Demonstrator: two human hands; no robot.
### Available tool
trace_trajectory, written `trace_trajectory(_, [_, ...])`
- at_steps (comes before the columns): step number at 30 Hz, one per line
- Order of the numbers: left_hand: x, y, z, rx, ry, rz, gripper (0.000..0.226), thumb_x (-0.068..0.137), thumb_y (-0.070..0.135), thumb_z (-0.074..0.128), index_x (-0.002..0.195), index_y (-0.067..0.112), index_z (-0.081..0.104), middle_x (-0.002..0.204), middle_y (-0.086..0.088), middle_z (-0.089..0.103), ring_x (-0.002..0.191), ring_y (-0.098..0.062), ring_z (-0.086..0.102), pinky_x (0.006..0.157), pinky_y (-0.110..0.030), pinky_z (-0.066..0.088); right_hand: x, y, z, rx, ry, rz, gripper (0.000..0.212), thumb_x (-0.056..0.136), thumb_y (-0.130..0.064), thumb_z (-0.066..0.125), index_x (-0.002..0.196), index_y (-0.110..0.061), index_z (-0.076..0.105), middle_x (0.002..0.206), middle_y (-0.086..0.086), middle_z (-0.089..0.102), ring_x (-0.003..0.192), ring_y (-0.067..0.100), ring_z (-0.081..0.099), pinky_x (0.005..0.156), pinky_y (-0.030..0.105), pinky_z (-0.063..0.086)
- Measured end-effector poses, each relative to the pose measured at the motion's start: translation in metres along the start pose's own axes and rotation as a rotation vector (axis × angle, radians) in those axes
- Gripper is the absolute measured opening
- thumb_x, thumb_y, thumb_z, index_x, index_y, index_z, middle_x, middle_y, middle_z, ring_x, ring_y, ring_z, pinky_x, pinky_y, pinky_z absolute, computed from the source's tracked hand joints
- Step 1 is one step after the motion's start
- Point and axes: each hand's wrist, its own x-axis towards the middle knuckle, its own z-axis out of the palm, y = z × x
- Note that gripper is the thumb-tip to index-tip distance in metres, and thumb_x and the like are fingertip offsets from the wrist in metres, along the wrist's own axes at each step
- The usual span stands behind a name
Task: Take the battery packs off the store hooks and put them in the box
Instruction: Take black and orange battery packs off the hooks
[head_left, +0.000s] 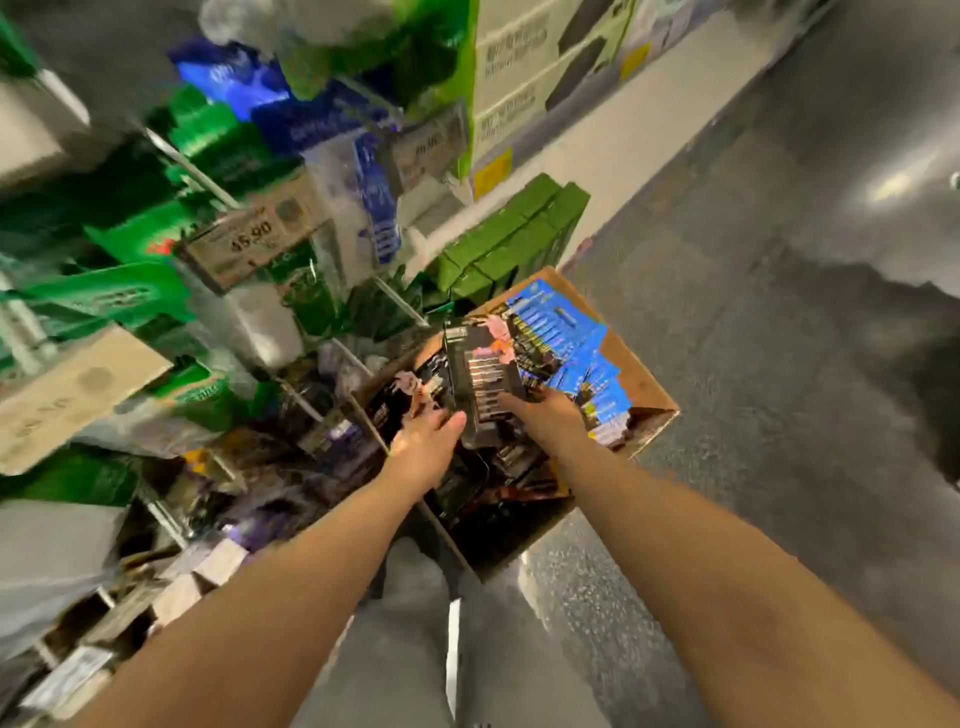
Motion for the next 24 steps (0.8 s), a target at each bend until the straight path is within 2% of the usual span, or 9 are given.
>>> trace_trajectory(2, [0.005,-0.003,-0.002,-0.091,0.03,-0.068,0.047,0.105,0.025,0.039,0.15,0.009,0.037,0.157,-0.013,0.032,0.145,-0.03,0.029,0.116,-0.036,0.026,-0.006,-0.012,-0.008,-0.169,0.025,-0.032,0.056,0.077,-0.056,0.071,0.113,-0.014,0.063,0.117,0.007,0.065,0.109,0.028,0.06,0.087,0.033,0.045])
trace_trajectory(4, [0.005,-0.003,-0.004,-0.184,0.009,-0.098,0.053,0.102,0.013,0.042,0.153,0.009,0.028,0.16,-0.014,0.026,0.146,-0.031,0.027,0.116,-0.035,0.026,-0.005,-0.011,-0.014,-0.182,0.059,-0.045,0.041,0.079,-0.047,0.072,0.106,-0.018,0.063,0.111,0.003,0.065,0.104,0.025,0.06,0.085,0.036,0.047])
trace_trajectory(8, [0.008,0.002,-0.008,-0.286,-0.012,-0.14,0.095,0.073,0.073,0.046,0.15,0.018,0.039,0.156,-0.006,0.036,0.14,-0.028,0.037,0.116,-0.039,0.03,-0.003,-0.013,-0.021,0.009,-0.005,-0.047,0.032,0.087,-0.032,0.069,0.11,-0.011,0.059,0.108,0.005,0.06,0.098,0.021,0.056,0.086,0.036,0.047])
trace_trajectory(14, [0.003,0.006,-0.003,-0.462,0.211,-0.057,0.068,0.094,0.045,0.06,0.151,0.015,0.037,0.149,-0.006,0.046,0.136,-0.024,0.044,0.114,-0.041,0.035,-0.015,-0.013,-0.05,0.105,-0.052,-0.118,0.017,0.091,-0.022,0.065,0.102,-0.01,0.064,0.098,0.003,0.061,0.091,0.019,0.056,0.078,0.03,0.043])
trace_trajectory(16, [-0.001,0.009,-0.003,-0.632,0.205,-0.085,0.072,0.091,0.05,0.063,0.149,0.015,0.04,0.145,-0.002,0.049,0.133,-0.022,0.047,0.115,-0.042,0.035,-0.021,-0.013,-0.055,0.215,-0.136,-0.112,0.005,0.09,-0.017,0.065,0.089,-0.012,0.064,0.09,0.004,0.063,0.084,0.018,0.059,0.069,0.026,0.047])
trace_trajectory(18, [-0.005,0.013,-0.003,-0.92,0.142,-0.089,0.06,0.088,0.05,0.066,0.135,0.015,0.053,0.131,-0.001,0.059,0.121,-0.022,0.057,0.111,-0.047,0.039,-0.033,-0.014,-0.053,0.3,-0.274,-0.124,0.01,0.09,-0.011,0.064,0.081,-0.013,0.061,0.082,0.006,0.063,0.075,0.017,0.06,0.058,0.021,0.05])
trace_trajectory(20, [-0.01,0.016,-0.005,-1.223,0.12,-0.116,0.023,0.095,0.026,0.061,0.115,0.015,0.061,0.11,-0.007,0.069,0.103,-0.027,0.066,0.096,-0.049,0.05,-0.041,-0.015,-0.047,0.243,-0.391,-0.167,0.012,0.089,-0.012,0.064,0.078,-0.015,0.061,0.083,0.009,0.066,0.08,0.022,0.065,0.068,0.028,0.057])
trace_trajectory(22, [-0.014,0.01,-0.007,-1.323,0.157,-0.175,0.016,0.095,0.012,0.059,0.111,0.014,0.062,0.101,-0.009,0.073,0.092,-0.029,0.07,0.078,-0.044,0.055,-0.047,-0.018,-0.039,0.138,-0.473,-0.217,0.012,0.089,-0.015,0.064,0.077,-0.016,0.062,0.087,0.01,0.067,0.084,0.022,0.065,0.083,0.039,0.056])
trace_trajectory(24, [-0.019,-0.003,-0.012,-1.343,0.209,-0.196,0.013,0.095,0.008,0.057,0.106,0.014,0.063,0.098,-0.01,0.073,0.085,-0.027,0.07,0.072,-0.041,0.054,-0.043,-0.018,-0.032,0.077,-0.416,-0.278,0.011,0.091,-0.022,0.062,0.083,-0.016,0.063,0.088,0.004,0.067,0.085,0.017,0.063,0.085,0.039,0.053])
